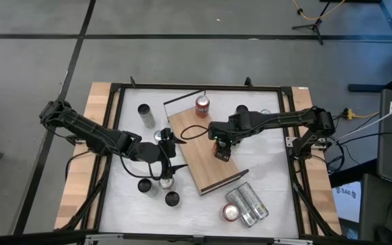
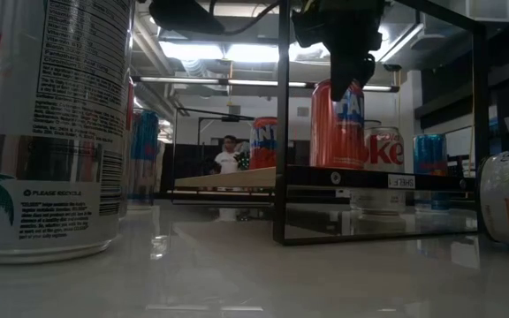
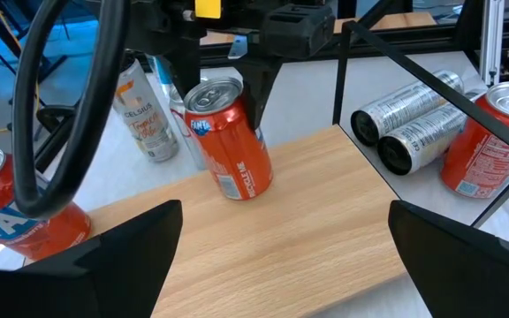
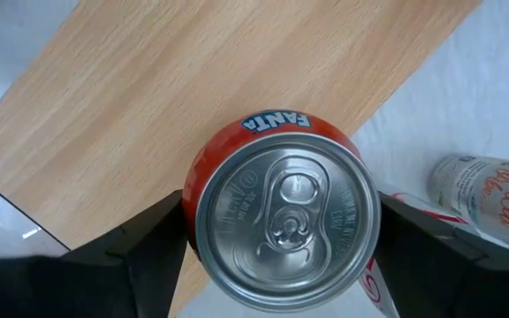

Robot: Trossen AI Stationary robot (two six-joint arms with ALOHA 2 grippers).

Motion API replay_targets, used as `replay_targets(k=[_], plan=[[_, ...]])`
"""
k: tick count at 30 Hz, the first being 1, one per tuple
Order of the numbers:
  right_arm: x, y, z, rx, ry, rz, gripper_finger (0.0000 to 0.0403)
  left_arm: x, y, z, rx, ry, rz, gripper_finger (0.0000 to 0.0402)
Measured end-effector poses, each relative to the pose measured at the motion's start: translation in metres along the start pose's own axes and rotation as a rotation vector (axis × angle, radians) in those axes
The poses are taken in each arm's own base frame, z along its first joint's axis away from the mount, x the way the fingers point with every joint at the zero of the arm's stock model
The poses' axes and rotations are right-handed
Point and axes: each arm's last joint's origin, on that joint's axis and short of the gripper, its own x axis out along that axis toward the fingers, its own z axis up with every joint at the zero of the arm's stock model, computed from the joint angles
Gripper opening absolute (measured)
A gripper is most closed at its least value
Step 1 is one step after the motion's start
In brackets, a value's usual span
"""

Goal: Place canned beverage on shelf
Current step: Align the left orange soda can with the other orange soda can

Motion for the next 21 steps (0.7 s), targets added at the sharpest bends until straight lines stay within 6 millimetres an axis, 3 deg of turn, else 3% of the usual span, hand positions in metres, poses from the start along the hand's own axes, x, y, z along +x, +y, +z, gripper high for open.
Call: replay_targets(k=[21], plan=[[0.0003, -0.0002, 0.0000, -0.028, -0.002, -0.007, 0.0306, 0.0000, 0.0000, 0.0000, 0.000, 0.000, 0.000, 0.0396]])
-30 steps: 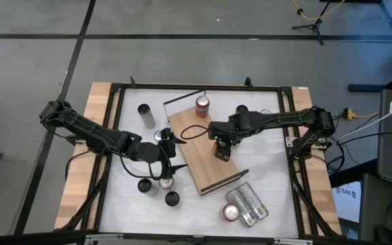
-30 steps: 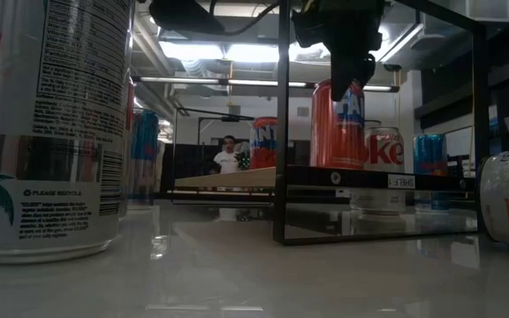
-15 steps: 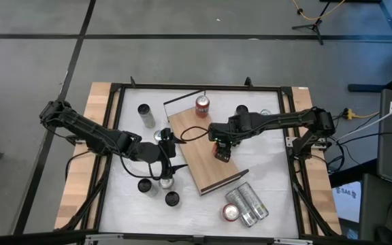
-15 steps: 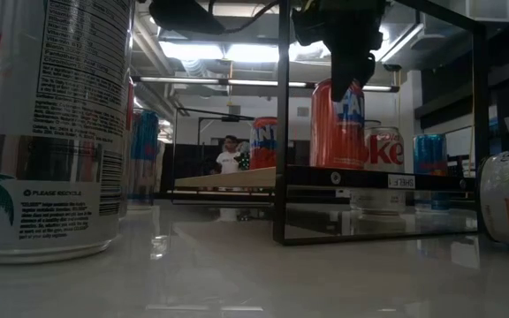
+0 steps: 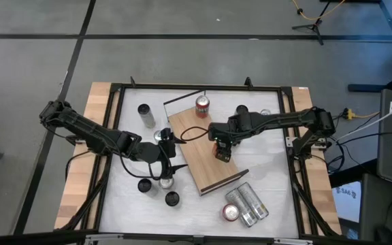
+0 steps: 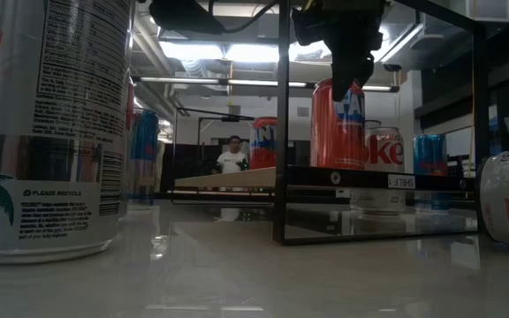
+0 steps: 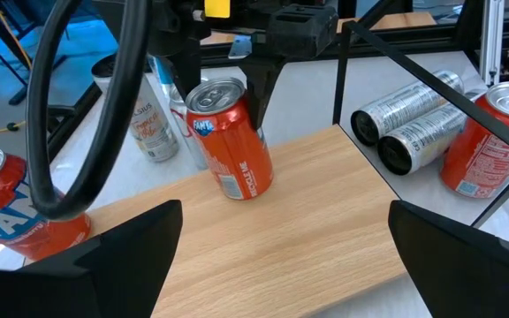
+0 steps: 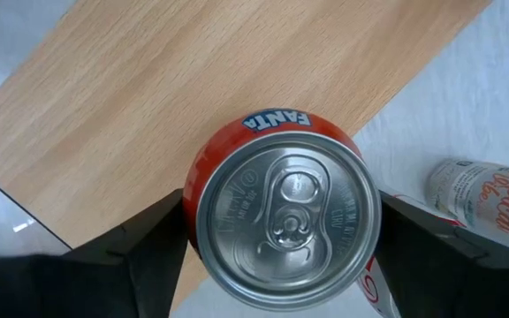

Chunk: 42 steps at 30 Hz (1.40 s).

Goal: Place canned beverage on shelf
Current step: Align the left orange soda can with the other orange soda can

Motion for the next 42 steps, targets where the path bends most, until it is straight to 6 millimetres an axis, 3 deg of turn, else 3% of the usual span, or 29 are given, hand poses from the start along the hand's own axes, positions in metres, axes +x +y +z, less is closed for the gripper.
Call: replay_targets(k=[33, 42], plan=[[0.0004, 0.0001, 0.0003, 0.001, -0.002, 0.001, 0.0307, 0.0000, -0.0001, 0.0000, 0.000, 0.000, 0.000, 0.0396], [0.0027, 0.0013, 0.0016, 0.002, -0.006, 0.014, 0.0394, 0.0000, -0.0001, 0.0000, 0.001, 0.000, 0.000, 0.0396]])
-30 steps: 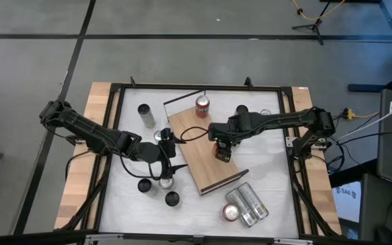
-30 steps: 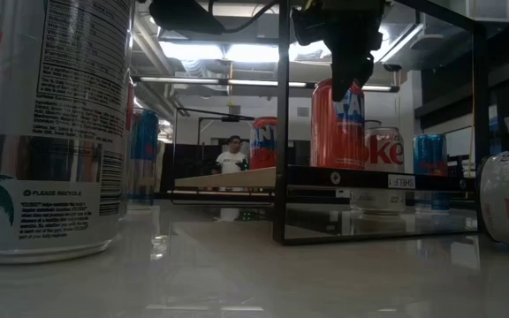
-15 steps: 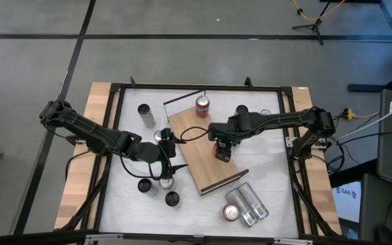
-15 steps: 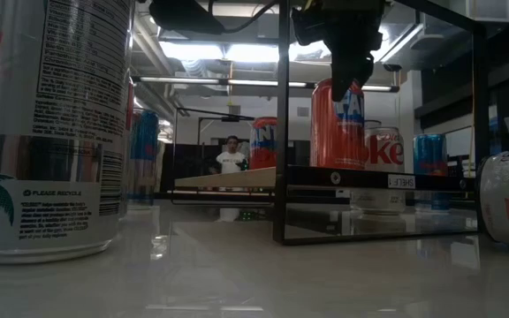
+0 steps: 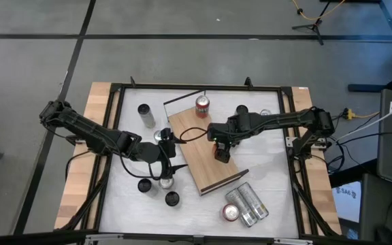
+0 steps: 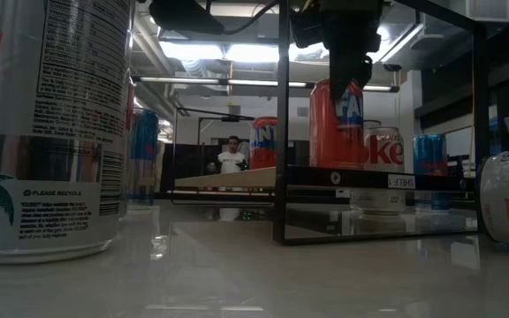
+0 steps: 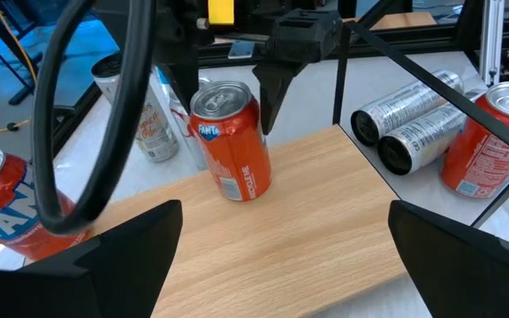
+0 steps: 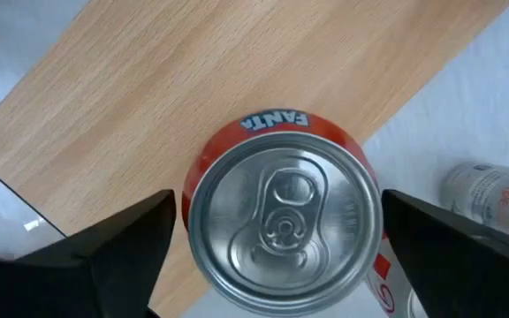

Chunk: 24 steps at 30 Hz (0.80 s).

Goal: Place canned beverage on shelf
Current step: Align the left orange soda can with the other orange soda can

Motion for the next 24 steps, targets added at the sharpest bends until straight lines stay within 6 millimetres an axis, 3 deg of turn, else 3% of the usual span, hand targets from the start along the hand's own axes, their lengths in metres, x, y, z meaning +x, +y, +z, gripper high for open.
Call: replay_targets(k=[10, 24], plan=[[-0.0007, 0.0005, -0.0002, -0.020, 0.007, 0.025, 0.0351, 0.0000, 0.0000, 0.0000, 0.000, 0.000, 0.000, 0.0396], [-0.0018, 0.0015, -0.0006, -0.349, 0.007, 0.063, 0.0349, 0.0000, 0.0001, 0.0000, 0.000, 0.000, 0.000, 0.0396]])
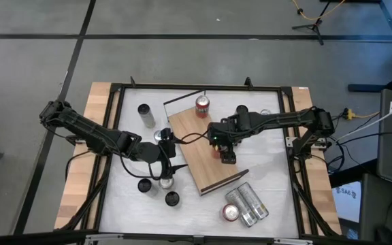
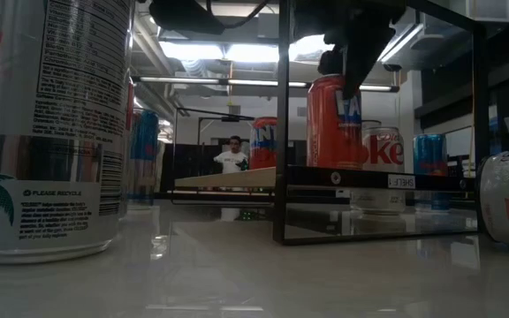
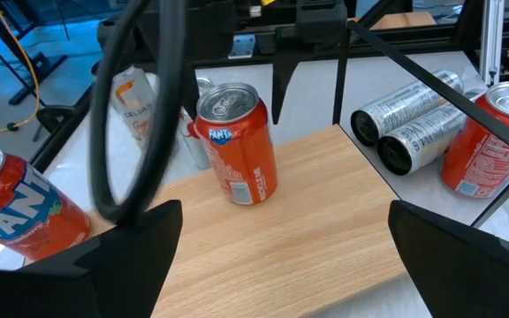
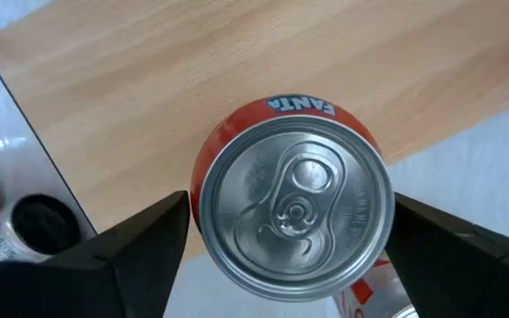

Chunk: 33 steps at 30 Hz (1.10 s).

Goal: Place canned beverage on shelf
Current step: Align the left orange soda can with the other orange soda can

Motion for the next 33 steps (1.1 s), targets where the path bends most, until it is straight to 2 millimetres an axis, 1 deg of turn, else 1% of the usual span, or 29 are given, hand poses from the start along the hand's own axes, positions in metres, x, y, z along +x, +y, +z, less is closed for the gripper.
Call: replay_targets(k=[9, 17, 21, 27, 30, 33], plan=[[-0.0002, -0.0002, -0.0034, -0.144, 0.035, -0.001, 0.0349, 0.0000, 0.0000, 0.0000, 0.000, 0.000, 0.000, 0.0396], [-0.0012, -0.0003, -0.0061, -0.212, 0.058, 0.000, 0.0349, 0.0000, -0.0001, 0.0000, 0.000, 0.000, 0.000, 0.0396], [-0.0023, -0.0006, -0.0063, -0.329, 0.057, -0.007, 0.0349, -0.0001, 0.0000, 0.0000, 0.000, 0.000, 0.000, 0.0396], [-0.0027, -0.0043, -0.0077, -0.571, 0.105, -0.120, 0.0349, -0.0001, 0.0000, 0.0000, 0.000, 0.000, 0.000, 0.0396], [-0.0030, -0.0061, -0.0079, -0.663, 0.131, -0.174, 0.0349, 0.0000, 0.0000, 0.0000, 0.000, 0.000, 0.000, 0.0396], [-0.0031, -0.0064, -0.0079, -0.739, 0.142, -0.180, 0.0349, 0.0000, 0.0000, 0.0000, 0.000, 0.000, 0.000, 0.0396]])
